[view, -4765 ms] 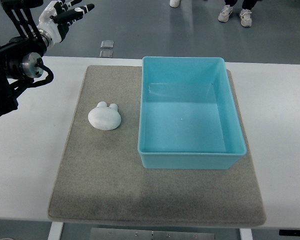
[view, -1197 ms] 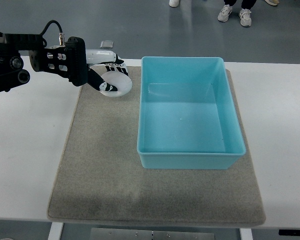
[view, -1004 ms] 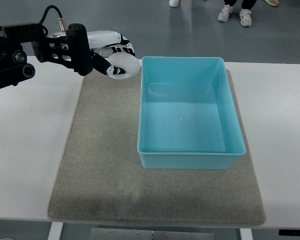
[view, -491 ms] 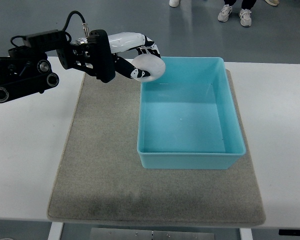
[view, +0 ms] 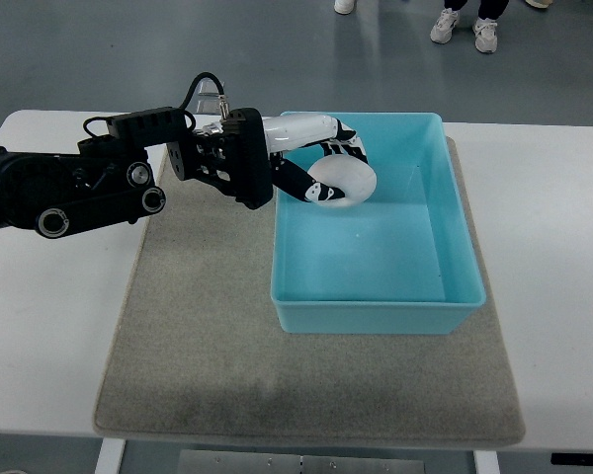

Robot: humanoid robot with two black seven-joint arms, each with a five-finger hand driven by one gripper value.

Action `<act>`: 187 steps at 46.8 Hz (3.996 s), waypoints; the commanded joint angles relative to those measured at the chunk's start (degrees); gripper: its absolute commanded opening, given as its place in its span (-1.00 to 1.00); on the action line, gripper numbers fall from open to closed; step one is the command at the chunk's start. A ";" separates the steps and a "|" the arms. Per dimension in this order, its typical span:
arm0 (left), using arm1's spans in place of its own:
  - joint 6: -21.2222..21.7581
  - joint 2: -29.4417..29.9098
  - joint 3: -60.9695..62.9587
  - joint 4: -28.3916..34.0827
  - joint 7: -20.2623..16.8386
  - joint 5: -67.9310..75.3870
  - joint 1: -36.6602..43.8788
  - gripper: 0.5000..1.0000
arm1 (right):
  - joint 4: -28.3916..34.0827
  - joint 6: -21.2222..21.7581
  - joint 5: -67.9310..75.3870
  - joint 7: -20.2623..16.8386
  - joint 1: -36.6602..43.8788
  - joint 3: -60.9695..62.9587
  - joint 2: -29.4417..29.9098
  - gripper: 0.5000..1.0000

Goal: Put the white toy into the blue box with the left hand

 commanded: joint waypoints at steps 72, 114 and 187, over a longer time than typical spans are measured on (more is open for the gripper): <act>4.17 -0.92 -4.12 23.91 -1.11 -14.57 2.45 0.83 | 0.00 0.00 0.00 -0.01 0.00 0.00 0.00 0.74; 3.47 -5.05 -10.54 39.38 3.46 -81.82 3.60 0.82 | 0.00 0.00 0.00 -0.01 0.00 0.00 0.00 0.74; -18.85 -13.67 -27.41 49.84 3.38 -89.39 11.33 0.86 | 0.00 0.00 0.00 -0.01 0.00 0.00 0.00 0.74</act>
